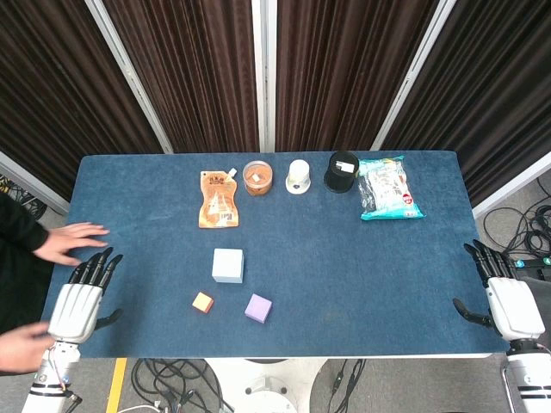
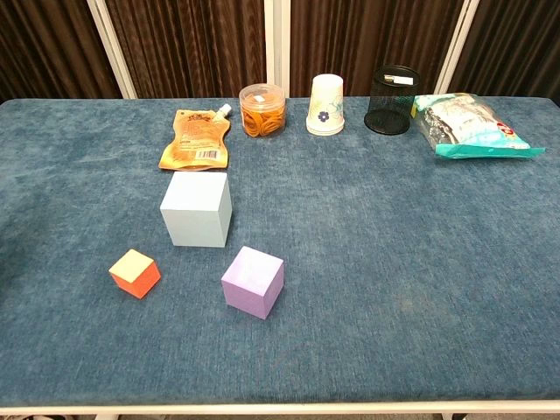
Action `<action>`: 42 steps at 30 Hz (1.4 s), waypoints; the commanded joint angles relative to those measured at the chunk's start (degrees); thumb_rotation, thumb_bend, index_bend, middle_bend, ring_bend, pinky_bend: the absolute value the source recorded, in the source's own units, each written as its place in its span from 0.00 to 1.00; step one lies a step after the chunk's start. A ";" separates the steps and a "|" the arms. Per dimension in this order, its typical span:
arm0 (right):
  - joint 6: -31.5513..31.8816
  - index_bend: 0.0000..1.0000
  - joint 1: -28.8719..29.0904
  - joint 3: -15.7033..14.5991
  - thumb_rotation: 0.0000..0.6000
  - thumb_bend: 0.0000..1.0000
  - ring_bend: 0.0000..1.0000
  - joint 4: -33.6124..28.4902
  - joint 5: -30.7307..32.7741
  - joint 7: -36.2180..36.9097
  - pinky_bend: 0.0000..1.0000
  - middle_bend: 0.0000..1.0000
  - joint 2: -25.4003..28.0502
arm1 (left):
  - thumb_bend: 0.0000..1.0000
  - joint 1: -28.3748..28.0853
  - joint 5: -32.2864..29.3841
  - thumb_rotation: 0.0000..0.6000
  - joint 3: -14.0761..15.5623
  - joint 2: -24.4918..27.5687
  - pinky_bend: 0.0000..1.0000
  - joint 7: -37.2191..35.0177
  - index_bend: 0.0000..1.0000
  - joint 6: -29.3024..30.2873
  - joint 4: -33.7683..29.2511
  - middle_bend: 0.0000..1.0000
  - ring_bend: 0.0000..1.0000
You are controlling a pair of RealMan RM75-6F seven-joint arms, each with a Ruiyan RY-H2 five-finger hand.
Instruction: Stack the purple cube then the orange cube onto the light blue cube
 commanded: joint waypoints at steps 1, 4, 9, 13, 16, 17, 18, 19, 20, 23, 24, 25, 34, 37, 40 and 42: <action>0.04 0.00 -0.03 -0.01 1.00 0.18 0.00 0.01 0.02 -0.02 0.00 0.00 -0.02 | 0.11 0.01 -0.06 1.00 -0.02 -0.03 0.20 -0.04 0.14 0.00 0.04 0.15 0.11; 0.05 0.00 -0.02 0.02 1.00 0.18 0.00 -0.01 0.04 -0.05 0.00 0.00 -0.01 | 0.11 0.04 -0.09 1.00 0.03 -0.11 0.20 -0.08 0.14 -0.03 0.13 0.15 0.11; 0.00 0.00 0.06 0.11 1.00 0.18 0.00 -0.07 0.10 -0.07 0.00 0.00 0.02 | 0.11 -0.02 -0.22 1.00 0.06 -0.17 0.20 -0.17 0.14 -0.28 0.24 0.15 0.11; -0.01 0.00 0.05 0.20 1.00 0.18 0.00 -0.04 0.40 -0.06 0.00 0.00 0.00 | 0.11 -0.29 -0.27 1.00 -0.07 -0.18 0.20 0.03 0.14 -0.64 0.00 0.15 0.11; -0.21 0.00 0.16 0.31 1.00 0.18 0.00 -0.10 0.67 -0.08 0.00 0.00 0.06 | 0.11 -0.34 -0.30 1.00 0.01 -0.14 0.20 0.32 0.14 -0.81 -0.08 0.15 0.11; -0.21 0.00 0.17 0.31 1.00 0.18 0.00 -0.12 0.65 -0.13 0.00 0.00 0.06 | 0.11 -0.30 -0.34 1.00 0.02 -0.14 0.20 0.29 0.14 -0.78 -0.03 0.15 0.11; -0.20 0.00 0.18 0.30 1.00 0.18 0.00 -0.12 0.61 -0.21 0.00 0.00 0.04 | 0.11 -0.26 -0.42 1.00 0.03 -0.11 0.20 0.21 0.14 -0.76 0.03 0.15 0.11; -0.16 0.00 0.15 0.25 1.00 0.18 0.00 -0.11 0.55 -0.30 0.00 0.00 -0.03 | 0.11 -0.20 -0.54 1.00 0.07 -0.06 0.20 0.11 0.14 -0.78 0.04 0.15 0.11; -0.17 0.00 0.14 0.21 1.00 0.18 0.00 -0.11 0.53 -0.37 0.00 0.00 -0.07 | 0.11 -0.16 -0.63 1.00 0.12 0.00 0.20 0.06 0.14 -0.83 0.00 0.15 0.11; -0.57 0.00 0.19 -0.01 1.00 0.18 0.00 -0.15 0.58 -0.58 0.00 0.00 -0.10 | 0.11 0.05 -0.39 1.00 0.36 0.10 0.20 -0.01 0.14 -0.56 -0.22 0.15 0.11; -0.68 0.00 0.23 -0.05 1.00 0.18 0.00 -0.21 0.51 -0.59 0.00 0.00 -0.03 | 0.11 0.07 -0.17 1.00 0.46 0.10 0.20 -0.09 0.14 -0.48 -0.27 0.15 0.11; -0.63 0.00 0.24 -0.07 1.00 0.18 0.00 -0.27 0.34 -0.56 0.00 0.00 0.05 | 0.11 0.07 0.10 1.00 0.59 0.09 0.20 -0.25 0.14 -0.45 -0.32 0.15 0.11; 0.06 0.00 -0.11 -0.11 1.00 0.18 0.00 -0.11 -0.22 0.70 0.00 0.00 0.39 | 0.11 -1.20 3.43 1.00 3.59 1.24 0.20 0.97 0.14 -4.07 -5.76 0.16 0.11; 0.12 0.00 -0.09 0.01 1.00 0.18 0.00 0.00 -0.23 1.00 0.00 0.00 0.45 | 0.11 -2.14 4.38 1.00 4.99 1.24 0.20 1.96 0.14 -6.79 -7.50 0.16 0.11; -0.19 0.00 0.03 0.11 1.00 0.18 0.00 0.11 0.21 1.07 0.00 0.00 0.45 | 0.11 -3.60 5.47 1.00 5.88 0.82 0.20 3.48 0.14 -9.87 -8.16 0.17 0.11; -0.14 0.00 0.02 0.15 1.00 0.18 0.00 0.02 0.26 1.02 0.00 0.00 0.48 | 0.11 -4.86 5.85 1.00 5.85 0.13 0.20 4.69 0.14 -12.00 -8.58 0.17 0.11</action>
